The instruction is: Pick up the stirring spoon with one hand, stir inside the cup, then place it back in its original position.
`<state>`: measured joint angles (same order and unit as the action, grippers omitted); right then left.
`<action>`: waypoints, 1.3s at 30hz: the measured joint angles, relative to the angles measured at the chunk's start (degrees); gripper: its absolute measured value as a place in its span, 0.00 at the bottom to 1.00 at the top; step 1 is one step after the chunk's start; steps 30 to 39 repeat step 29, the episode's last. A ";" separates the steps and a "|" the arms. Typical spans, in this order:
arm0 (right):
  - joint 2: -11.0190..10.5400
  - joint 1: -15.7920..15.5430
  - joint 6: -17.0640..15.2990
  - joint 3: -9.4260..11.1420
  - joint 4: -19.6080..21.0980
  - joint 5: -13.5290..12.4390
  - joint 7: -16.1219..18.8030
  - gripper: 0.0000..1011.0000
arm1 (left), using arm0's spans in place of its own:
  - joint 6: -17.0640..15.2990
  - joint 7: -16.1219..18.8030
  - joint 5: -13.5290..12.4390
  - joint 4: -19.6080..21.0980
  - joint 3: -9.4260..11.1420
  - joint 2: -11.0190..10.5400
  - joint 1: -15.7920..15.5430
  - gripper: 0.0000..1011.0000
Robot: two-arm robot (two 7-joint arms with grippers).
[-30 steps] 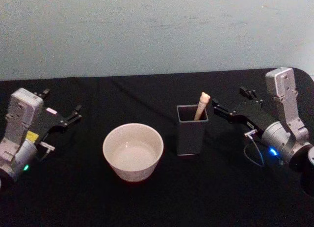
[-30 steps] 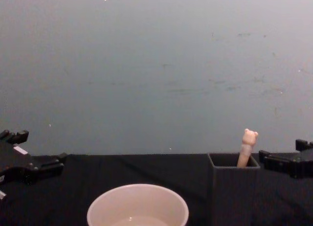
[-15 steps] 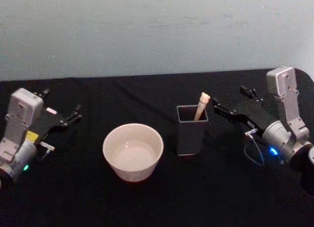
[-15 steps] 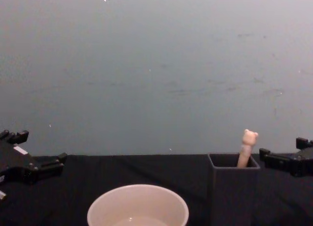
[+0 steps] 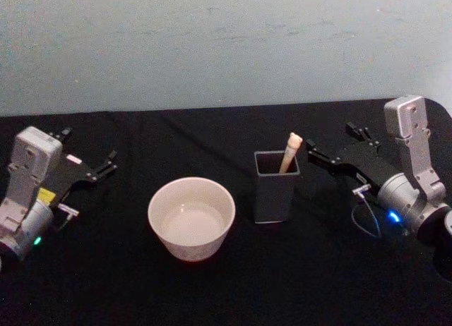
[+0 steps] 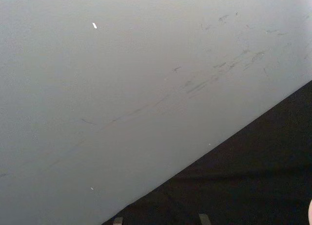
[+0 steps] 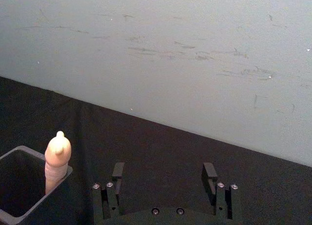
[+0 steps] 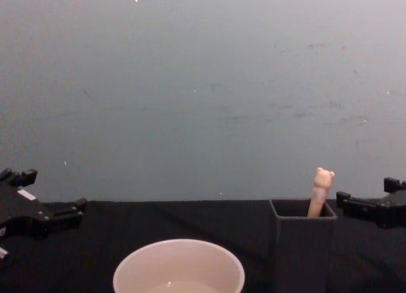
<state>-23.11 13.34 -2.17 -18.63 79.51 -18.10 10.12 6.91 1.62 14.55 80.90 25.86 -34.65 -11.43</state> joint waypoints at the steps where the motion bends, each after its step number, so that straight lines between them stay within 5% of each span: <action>1: 0.00 0.00 0.00 0.00 0.00 0.00 0.00 0.99 | 0.00 0.00 0.00 0.00 0.00 0.00 0.00 0.99; 39: 0.00 0.00 0.00 -0.01 0.01 0.00 0.03 0.99 | 0.00 0.00 0.00 0.00 0.00 0.00 0.00 0.99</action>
